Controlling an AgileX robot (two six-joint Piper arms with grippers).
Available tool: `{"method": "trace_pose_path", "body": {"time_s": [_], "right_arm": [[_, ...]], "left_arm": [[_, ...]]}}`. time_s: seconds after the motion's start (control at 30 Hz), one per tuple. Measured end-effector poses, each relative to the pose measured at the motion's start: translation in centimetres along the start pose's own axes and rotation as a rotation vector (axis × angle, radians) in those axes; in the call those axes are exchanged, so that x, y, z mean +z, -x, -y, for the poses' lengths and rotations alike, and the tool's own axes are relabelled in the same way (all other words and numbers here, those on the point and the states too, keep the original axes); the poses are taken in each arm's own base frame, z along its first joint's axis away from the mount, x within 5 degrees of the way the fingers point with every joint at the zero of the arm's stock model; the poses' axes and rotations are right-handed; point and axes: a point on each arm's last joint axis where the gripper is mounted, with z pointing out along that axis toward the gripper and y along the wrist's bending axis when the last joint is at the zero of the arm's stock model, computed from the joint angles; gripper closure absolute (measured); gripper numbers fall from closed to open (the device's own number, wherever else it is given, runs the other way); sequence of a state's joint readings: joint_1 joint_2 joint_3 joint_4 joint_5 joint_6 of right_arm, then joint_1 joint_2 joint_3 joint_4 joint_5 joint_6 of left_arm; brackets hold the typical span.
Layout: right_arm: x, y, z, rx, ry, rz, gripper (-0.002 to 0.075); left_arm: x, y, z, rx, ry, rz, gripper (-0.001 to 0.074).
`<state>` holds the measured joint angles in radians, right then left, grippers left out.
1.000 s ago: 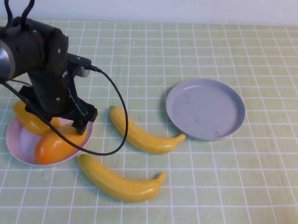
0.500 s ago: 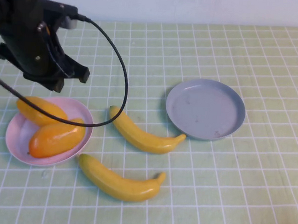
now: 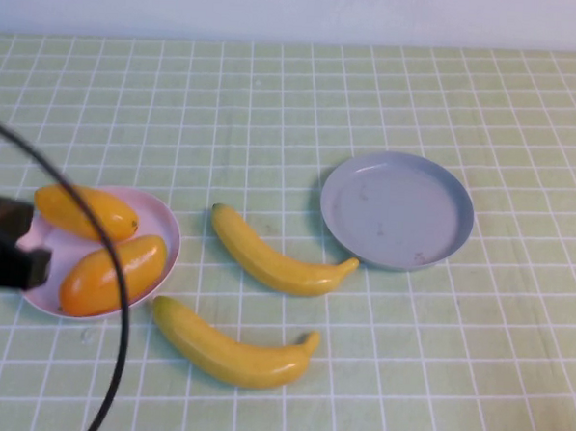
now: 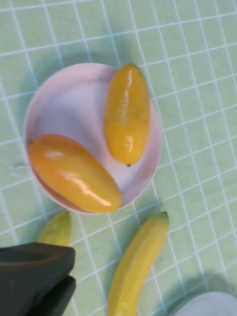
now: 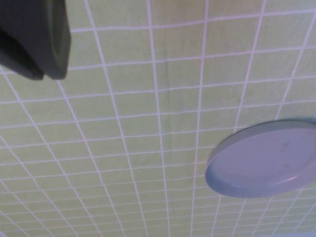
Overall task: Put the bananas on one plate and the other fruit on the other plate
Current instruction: Put another type of fruit in the right plate
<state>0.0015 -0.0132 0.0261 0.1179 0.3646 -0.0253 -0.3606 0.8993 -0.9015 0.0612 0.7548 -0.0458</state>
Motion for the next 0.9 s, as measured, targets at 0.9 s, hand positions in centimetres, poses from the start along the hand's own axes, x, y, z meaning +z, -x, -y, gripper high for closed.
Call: {"method": "trace_pose_path", "body": {"time_s": [0.9], "right_arm": [[0.0,0.0,0.0,0.000,0.000,0.000,0.0743]], "left_arm": [[-2.0,-17.6,-0.4,0.089,0.112,0.685,0.0731]]}}
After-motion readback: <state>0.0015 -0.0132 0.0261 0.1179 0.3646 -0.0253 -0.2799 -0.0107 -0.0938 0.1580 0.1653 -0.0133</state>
